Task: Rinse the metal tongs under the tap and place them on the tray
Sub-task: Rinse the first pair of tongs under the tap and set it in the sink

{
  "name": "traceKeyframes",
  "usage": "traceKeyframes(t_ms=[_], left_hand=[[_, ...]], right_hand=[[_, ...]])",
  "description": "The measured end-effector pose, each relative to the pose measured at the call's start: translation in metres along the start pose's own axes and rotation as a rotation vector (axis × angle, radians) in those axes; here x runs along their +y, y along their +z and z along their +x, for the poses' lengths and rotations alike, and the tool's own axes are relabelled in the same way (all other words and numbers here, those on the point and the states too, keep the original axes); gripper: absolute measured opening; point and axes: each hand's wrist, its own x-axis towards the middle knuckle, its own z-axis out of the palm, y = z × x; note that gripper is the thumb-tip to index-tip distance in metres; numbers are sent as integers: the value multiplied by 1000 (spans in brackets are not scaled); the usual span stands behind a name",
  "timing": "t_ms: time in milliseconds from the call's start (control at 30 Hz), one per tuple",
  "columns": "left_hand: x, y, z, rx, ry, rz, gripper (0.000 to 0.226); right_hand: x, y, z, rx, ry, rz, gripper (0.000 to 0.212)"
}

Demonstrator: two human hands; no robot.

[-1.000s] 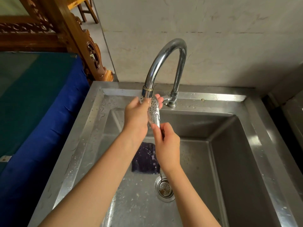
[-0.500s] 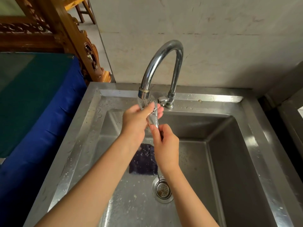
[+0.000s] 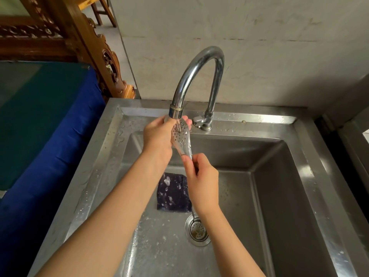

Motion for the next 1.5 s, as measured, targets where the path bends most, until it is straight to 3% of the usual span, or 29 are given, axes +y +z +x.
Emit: traceKeyframes(t_ms=[233,333,467,700,967,1100,1267,1500], left_hand=[[-25,-16,-13,-195,55,66,15],[-18,-16,-9,-87,137,279,9],[-12,-9,2,107,358,605,36],[-34,-32,-18,-91,277,612,32],[-27,-26,-15,34,383,585,43],[-23,-20,-14,94,331,585,57],[-5,-14,-3,99,311,604,54],[-23,-20,-19,19,274,625,38]], right_hand=[[5,-1,0,37,32,6,37],[7,3,-8,13,16,-5,38],[6,8,-15,20,5,-4,38],[-5,7,3,9,85,62,42],[-33,10,54,-47,2,60,40],[-51,16,78,-131,-12,67,29],[-52,13,71,-244,-48,230,14],[-55,23,75,12,17,170,41]])
